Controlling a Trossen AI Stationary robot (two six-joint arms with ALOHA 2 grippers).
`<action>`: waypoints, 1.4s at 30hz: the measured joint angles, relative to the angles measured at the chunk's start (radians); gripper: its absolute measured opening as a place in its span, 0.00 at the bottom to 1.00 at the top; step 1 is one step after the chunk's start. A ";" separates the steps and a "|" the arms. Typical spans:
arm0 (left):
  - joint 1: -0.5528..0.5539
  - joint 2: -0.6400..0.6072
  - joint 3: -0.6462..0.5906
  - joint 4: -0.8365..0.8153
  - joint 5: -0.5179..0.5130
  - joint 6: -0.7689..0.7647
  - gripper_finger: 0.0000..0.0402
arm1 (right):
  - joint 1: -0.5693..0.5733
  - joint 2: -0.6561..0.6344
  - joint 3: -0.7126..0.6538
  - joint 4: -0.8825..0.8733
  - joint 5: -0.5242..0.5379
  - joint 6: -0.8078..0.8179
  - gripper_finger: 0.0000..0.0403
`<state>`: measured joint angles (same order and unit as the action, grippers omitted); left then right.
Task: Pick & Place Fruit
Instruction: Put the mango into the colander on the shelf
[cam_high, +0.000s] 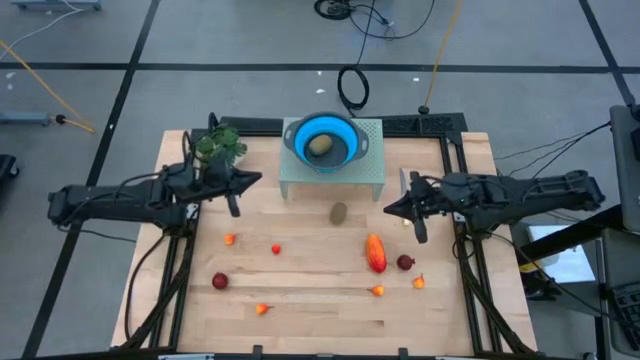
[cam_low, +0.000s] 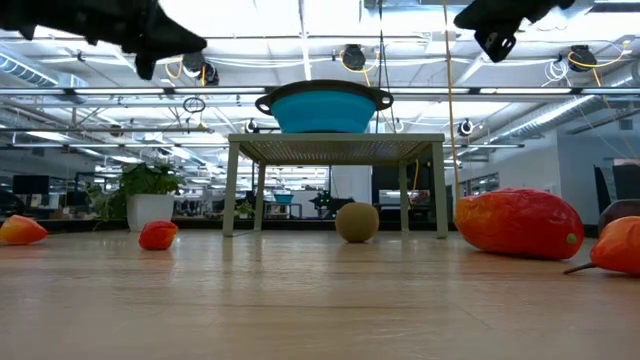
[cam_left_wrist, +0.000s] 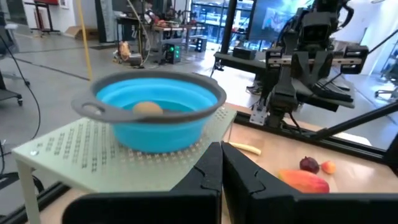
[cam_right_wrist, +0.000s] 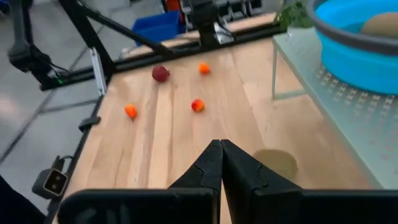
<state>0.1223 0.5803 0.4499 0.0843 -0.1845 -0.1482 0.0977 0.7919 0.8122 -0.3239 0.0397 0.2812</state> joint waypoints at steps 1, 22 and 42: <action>0.000 -0.018 -0.016 0.002 0.000 -0.006 0.00 | 0.016 0.014 0.017 -0.021 0.016 0.007 0.00; 0.000 -0.279 -0.191 -0.015 0.132 0.012 0.00 | 0.210 0.379 0.325 -0.195 0.098 0.221 0.00; 0.000 -0.406 -0.268 -0.015 0.184 -0.005 0.00 | 0.271 0.569 0.496 -0.493 0.049 0.502 0.00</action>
<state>0.1219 0.1741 0.1818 0.0696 -0.0006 -0.1533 0.3687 1.3607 1.3083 -0.8171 0.0884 0.7827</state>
